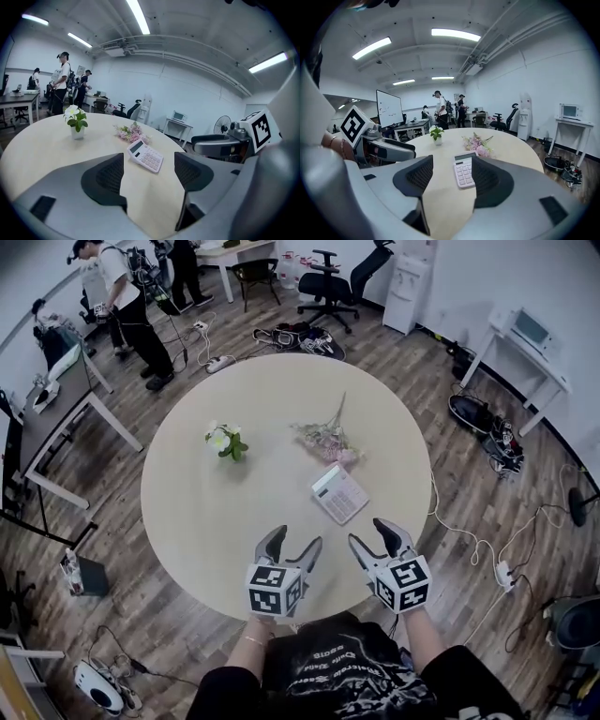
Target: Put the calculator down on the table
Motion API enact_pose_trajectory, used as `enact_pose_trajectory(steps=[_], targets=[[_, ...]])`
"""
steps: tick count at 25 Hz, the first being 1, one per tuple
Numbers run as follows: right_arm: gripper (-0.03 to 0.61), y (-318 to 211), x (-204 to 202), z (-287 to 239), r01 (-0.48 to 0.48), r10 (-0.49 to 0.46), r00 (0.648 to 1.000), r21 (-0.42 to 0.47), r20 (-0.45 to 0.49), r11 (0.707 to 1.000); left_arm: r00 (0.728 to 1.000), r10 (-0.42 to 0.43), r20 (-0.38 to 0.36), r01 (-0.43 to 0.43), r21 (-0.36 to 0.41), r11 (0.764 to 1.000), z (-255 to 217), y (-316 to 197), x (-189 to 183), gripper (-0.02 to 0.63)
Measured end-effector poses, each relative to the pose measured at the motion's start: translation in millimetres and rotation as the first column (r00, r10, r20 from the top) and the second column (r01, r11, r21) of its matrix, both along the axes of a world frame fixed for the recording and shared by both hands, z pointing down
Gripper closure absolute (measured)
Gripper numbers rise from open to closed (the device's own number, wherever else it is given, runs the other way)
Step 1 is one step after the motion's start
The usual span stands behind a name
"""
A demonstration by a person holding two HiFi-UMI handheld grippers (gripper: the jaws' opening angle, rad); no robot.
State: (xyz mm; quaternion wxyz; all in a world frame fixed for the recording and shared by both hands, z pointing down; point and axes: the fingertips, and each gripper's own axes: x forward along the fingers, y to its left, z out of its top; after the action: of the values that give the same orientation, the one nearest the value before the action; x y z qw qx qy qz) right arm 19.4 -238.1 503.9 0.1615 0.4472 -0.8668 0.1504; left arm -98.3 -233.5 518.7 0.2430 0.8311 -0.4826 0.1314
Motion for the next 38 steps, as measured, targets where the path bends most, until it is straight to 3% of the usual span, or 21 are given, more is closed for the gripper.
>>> enact_pose_trajectory(steps=[3, 9, 13, 20, 25, 27, 32, 38], targets=[[0.314, 23.9, -4.3, -5.6, 0.016, -0.015, 1.0, 0.033, -0.024, 0.999, 1.0, 0.011, 0.009, -0.011, 0.033, 0.999, -3.8, 30.1, -4.5, 0.272], [0.318, 60.3, -8.8, -9.5, 0.011, -0.008, 0.999, 0.07, -0.049, 0.997, 0.999, -0.011, -0.048, 0.013, 0.039, 0.999, -6.1, 78.0, -14.5, 0.272], [0.322, 84.3, -9.4, 0.8, -0.003, 0.006, 0.998, 0.055, -0.059, 0.998, 0.999, -0.023, -0.03, 0.024, 0.023, 0.999, 5.2, 108.6, -16.7, 0.272], [0.322, 96.9, -6.1, 11.7, -0.006, 0.008, 0.997, 0.028, -0.075, 1.0, 1.0, -0.01, 0.018, 0.009, 0.057, 0.998, 5.6, 117.8, -12.9, 0.272], [0.425, 97.0, -11.2, 7.8, -0.006, 0.011, 0.997, 0.069, -0.08, 0.998, 0.999, -0.03, 0.016, 0.028, 0.08, 0.996, -0.1, 113.6, -14.8, 0.278], [0.454, 97.7, -14.7, 9.6, 0.01, -0.005, 0.997, 0.069, -0.08, 0.998, 0.999, -0.035, 0.026, 0.033, 0.087, 0.996, 0.1, 113.9, -14.8, 0.334], [0.568, 95.8, -19.3, 8.9, 0.028, -0.021, 0.996, 0.083, -0.084, 0.996, 0.998, -0.045, 0.034, 0.042, 0.107, 0.993, -2.2, 113.7, -16.0, 0.557], [0.572, 92.3, -22.7, 11.4, 0.061, -0.053, 0.994, 0.08, -0.091, 0.995, 0.996, -0.06, 0.069, 0.05, 0.131, 0.99, -4.6, 107.3, -17.3, 0.594]])
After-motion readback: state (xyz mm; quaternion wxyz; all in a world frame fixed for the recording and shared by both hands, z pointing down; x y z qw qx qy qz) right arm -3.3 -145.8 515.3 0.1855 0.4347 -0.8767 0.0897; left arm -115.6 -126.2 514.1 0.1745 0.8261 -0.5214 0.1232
